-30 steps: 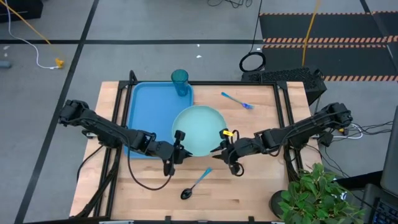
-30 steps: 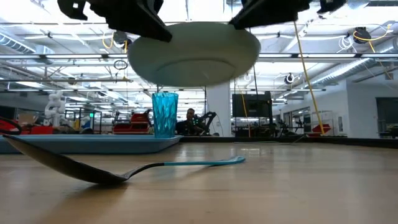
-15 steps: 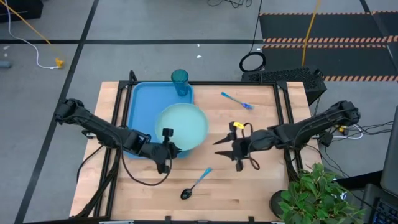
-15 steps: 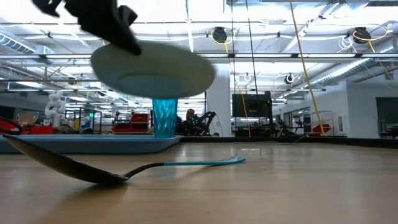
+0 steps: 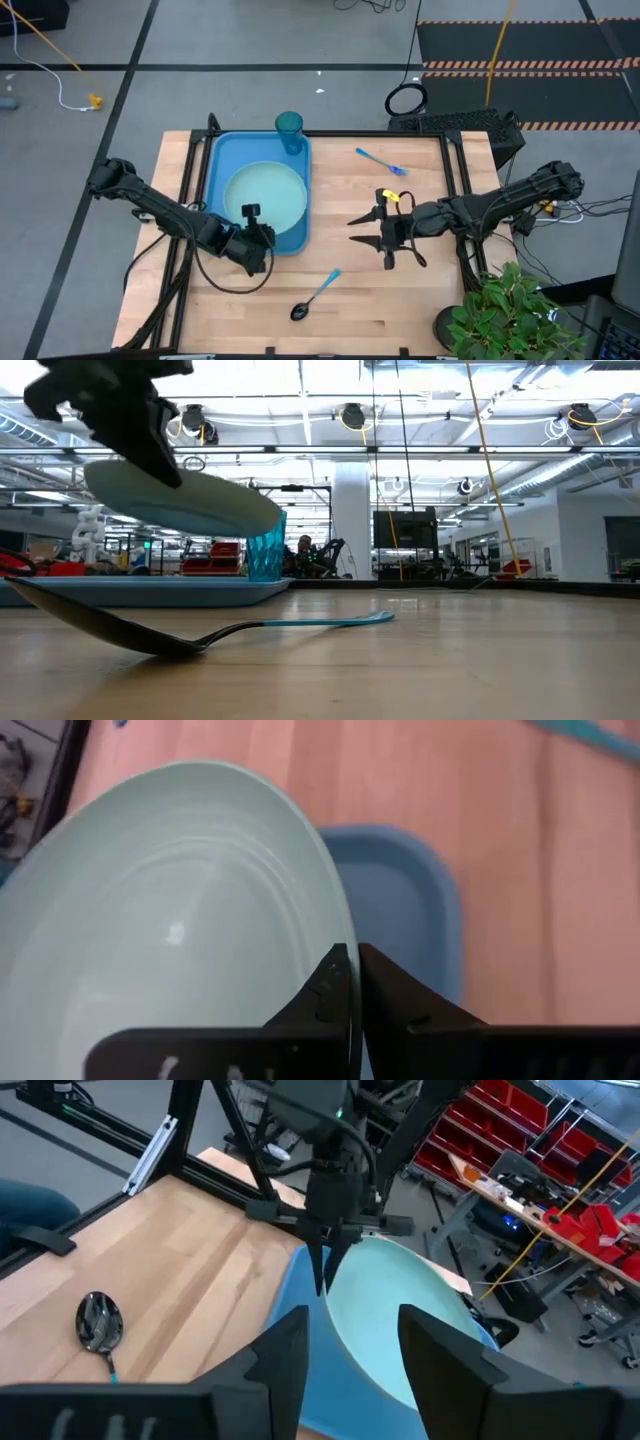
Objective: Pick and place plate/cup/fork/spoon on tray
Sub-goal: Put the green plate on the blue tray
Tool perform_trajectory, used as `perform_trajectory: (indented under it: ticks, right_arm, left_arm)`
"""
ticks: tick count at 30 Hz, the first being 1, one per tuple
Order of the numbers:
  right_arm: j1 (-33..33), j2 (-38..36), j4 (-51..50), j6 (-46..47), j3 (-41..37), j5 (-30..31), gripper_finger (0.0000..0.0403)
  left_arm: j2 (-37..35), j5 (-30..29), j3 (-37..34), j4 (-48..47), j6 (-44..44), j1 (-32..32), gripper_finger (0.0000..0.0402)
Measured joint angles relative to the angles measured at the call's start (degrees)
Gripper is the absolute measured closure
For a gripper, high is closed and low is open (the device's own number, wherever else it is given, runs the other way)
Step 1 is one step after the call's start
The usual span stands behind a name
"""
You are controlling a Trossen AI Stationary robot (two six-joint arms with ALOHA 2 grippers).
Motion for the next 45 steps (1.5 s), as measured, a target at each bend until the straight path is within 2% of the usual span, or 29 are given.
perform_trajectory:
  ticks: [6, 9, 17, 21, 24, 27, 32, 39, 45]
  right_arm:
    - [0.0, 0.0, 0.0, 0.1, 0.0, 0.0, 0.0257]
    - [0.0, 0.0, -0.1, 0.1, 0.0, 0.0, 0.0257]
    - [0.0, 0.0, -1.4, 1.7, 0.0, 0.0, 0.0257]
    - [0.0, 0.0, -2.5, 3.2, 0.0, 0.0, 0.0257]
    - [0.0, 0.0, -3.5, 4.6, 0.0, 0.0, 0.0257]
    - [0.0, 0.0, -3.9, 6.7, 0.0, 0.0, 0.0257]
    - [0.3, 0.0, -3.9, 9.2, 0.0, 0.0, 0.0257]
    - [1.0, 0.0, -3.8, 9.2, 0.0, 0.0, 0.0257]
    - [0.9, 0.0, -3.7, 10.1, 0.0, 0.0, 0.0257]
  left_arm:
    - [0.0, -1.0, -6.5, 0.5, -2.4, 2.6, 0.0384]
    - [0.0, -1.2, -9.2, 3.3, -3.1, 5.0, 0.0391]
    - [0.0, -1.2, -14.4, 13.4, 3.5, 11.7, 0.0384]
    - [0.0, 0.1, -17.3, 17.2, 5.5, 15.7, 0.0394]
    - [0.0, 1.8, -19.0, 20.3, 6.0, 18.3, 0.0388]
    - [0.0, 2.6, -19.7, 22.2, 7.2, 19.5, 0.0382]
    - [0.0, 3.1, -19.8, 24.8, 9.3, 20.5, 0.0394]
    - [0.0, 6.9, -19.8, 27.8, 11.0, 22.9, 0.0375]
    - [0.3, 8.0, -19.8, 27.8, 11.0, 23.6, 0.0388]
